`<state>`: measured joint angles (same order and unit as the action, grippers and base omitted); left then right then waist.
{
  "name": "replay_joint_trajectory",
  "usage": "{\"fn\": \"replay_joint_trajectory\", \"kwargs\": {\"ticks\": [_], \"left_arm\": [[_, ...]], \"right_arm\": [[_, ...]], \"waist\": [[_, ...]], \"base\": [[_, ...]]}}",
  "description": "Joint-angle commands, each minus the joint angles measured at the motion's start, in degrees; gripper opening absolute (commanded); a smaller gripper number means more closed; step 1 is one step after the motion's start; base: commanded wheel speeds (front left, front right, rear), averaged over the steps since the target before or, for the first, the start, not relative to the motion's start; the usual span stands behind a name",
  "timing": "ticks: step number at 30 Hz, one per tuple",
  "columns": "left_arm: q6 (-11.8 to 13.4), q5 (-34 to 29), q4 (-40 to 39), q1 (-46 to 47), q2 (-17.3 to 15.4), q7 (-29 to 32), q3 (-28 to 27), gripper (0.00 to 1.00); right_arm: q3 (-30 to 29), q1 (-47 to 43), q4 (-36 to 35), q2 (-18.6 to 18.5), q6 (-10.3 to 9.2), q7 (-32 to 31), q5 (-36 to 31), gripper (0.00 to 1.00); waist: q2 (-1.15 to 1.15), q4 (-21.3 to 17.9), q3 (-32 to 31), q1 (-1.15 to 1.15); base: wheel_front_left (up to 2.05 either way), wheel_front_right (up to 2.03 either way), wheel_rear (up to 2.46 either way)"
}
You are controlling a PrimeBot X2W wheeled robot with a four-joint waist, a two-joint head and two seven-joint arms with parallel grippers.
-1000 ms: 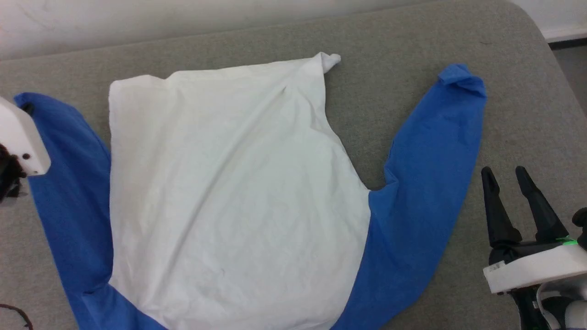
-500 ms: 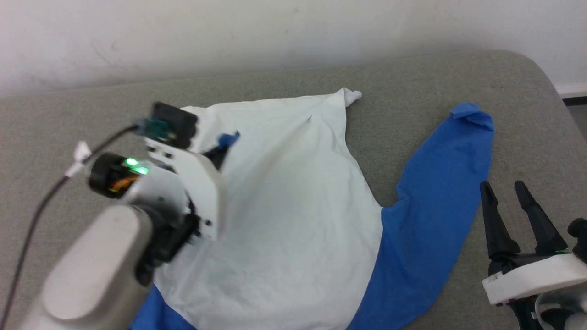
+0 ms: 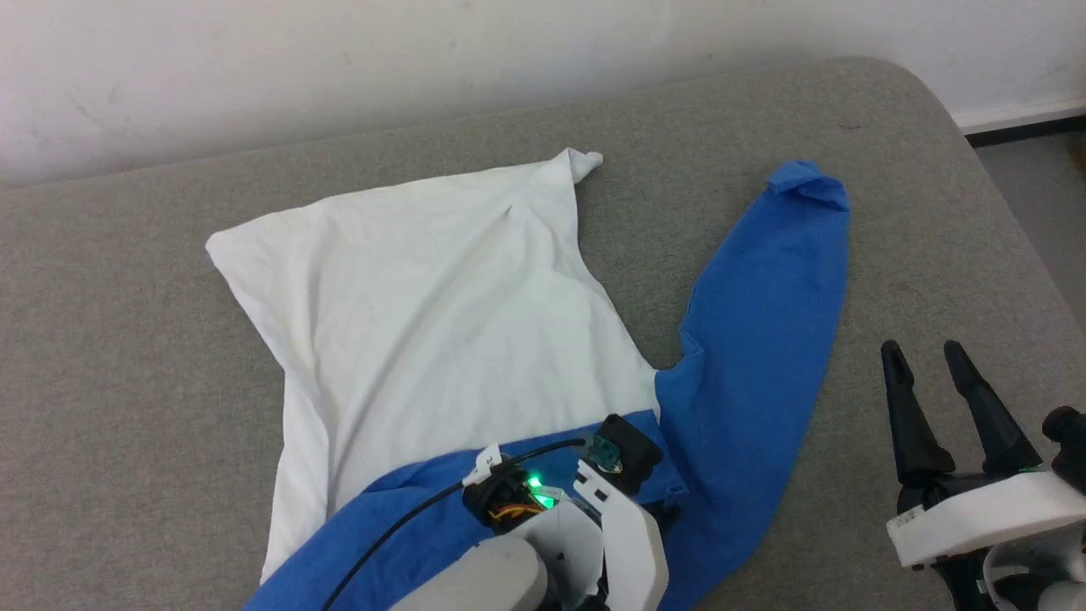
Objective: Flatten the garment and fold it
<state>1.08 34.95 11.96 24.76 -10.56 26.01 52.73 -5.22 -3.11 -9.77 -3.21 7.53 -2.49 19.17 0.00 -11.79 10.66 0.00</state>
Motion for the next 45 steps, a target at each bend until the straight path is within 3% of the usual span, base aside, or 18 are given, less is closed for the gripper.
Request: {"fn": "replay_joint_trajectory", "kwargs": {"ticks": [1,2,11,22,28,35,41,45], "left_arm": [[-0.58,-0.33,1.07,-0.96,0.65,-1.45,0.4,0.0],[-0.62,-0.54,1.66,-1.18,1.05,-2.66,0.47,1.0],[0.64,-2.67,-1.12,-2.34,2.3,-17.79,-2.77,1.0],[8.72,-2.79,-8.29,-6.37,-3.06,-38.33,-18.81,1.0],[12.93,-3.5,-8.55,-10.94,-5.99,-40.9,-29.78,1.0],[15.16,-8.88,-12.04,-19.26,-8.09,-40.99,-41.13,1.0],[14.11,-11.03,-14.6,-24.55,-8.95,-41.0,-45.76,1.0],[11.72,-11.49,-16.07,-25.46,-8.74,-41.0,-46.3,1.0]], "right_arm": [[0.02,-0.55,0.25,0.25,-0.04,0.03,0.13,1.0],[0.03,-0.57,0.35,0.26,-0.04,0.04,0.05,1.0],[0.66,-0.45,-0.12,-0.02,-0.04,-0.29,-1.94,1.0],[-1.09,-1.37,-1.63,-1.27,-0.04,-2.19,-3.53,1.0],[-2.14,-1.43,-1.33,-1.8,-0.04,-2.76,-3.88,1.0],[-4.49,-0.16,1.18,-2.88,-0.04,-3.56,-3.84,1.0],[-8.87,4.35,7.43,-5.33,-0.04,-5.71,-1.43,1.0],[-11.25,11.92,16.96,-9.51,-0.04,-8.6,2.4,1.0]], "waist": [[0.0,-0.47,0.6,0.0],[0.0,-0.35,0.59,0.0],[0.0,2.57,-0.98,0.0],[0.0,6.65,-3.34,0.0],[0.0,7.71,-3.17,0.0],[0.0,8.95,-3.05,0.0],[0.0,10.09,-1.82,0.0],[0.0,11.37,0.89,0.0]], "base": [[0.0,0.0,0.0],[0.0,0.0,0.0],[0.0,0.0,0.0],[0.0,0.0,0.0],[0.0,0.0,0.0],[0.0,0.0,0.0],[0.0,0.0,0.0],[0.0,0.0,0.0]]}}
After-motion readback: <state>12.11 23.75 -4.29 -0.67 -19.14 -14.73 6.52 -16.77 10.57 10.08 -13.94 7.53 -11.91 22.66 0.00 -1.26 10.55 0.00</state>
